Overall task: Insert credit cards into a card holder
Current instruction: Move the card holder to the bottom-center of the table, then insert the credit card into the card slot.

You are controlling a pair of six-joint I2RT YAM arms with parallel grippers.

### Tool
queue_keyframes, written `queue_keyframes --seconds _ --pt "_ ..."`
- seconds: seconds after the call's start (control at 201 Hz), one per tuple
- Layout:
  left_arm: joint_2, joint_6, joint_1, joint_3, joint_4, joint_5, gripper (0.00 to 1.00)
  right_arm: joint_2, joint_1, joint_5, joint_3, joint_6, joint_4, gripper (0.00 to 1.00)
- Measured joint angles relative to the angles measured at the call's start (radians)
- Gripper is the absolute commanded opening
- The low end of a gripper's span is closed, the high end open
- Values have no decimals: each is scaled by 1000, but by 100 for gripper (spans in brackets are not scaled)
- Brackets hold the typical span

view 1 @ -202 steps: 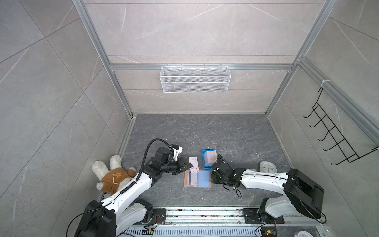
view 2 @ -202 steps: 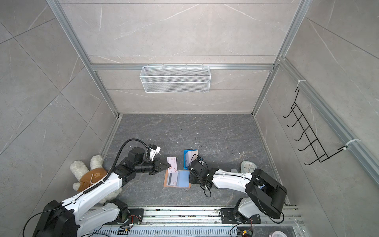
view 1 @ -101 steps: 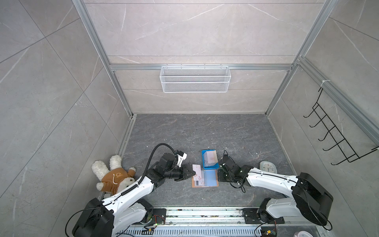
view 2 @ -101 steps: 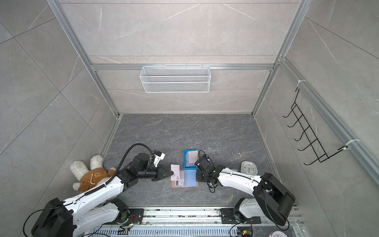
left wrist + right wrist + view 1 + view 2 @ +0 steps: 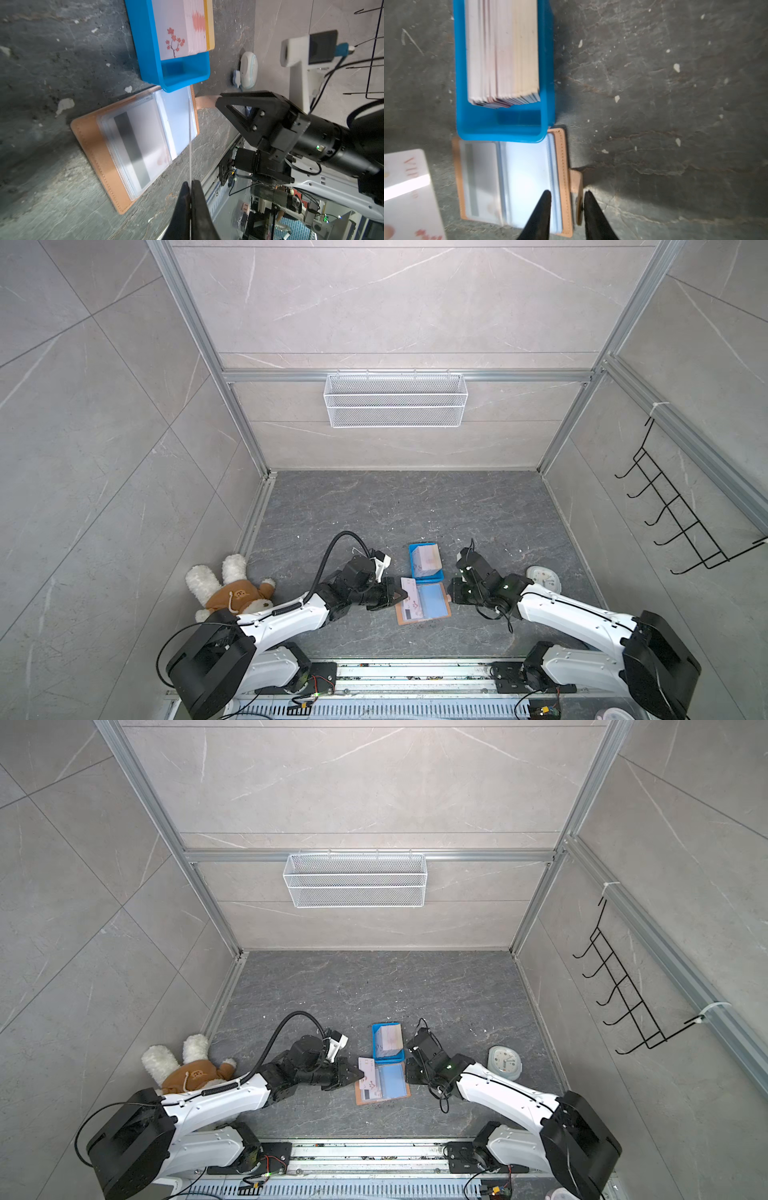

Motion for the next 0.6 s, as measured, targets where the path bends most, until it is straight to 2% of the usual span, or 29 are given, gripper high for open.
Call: queue_keyframes --seconds 0.184,0.324,0.602 --pt "33 -26 -10 -12 63 -25 0 -93 22 -37 -16 20 0 26" --pt "60 -32 -26 -15 97 -49 0 -105 43 -53 -21 27 5 21" --pt "137 -42 -49 -16 145 -66 0 15 46 -90 -31 31 32 18"
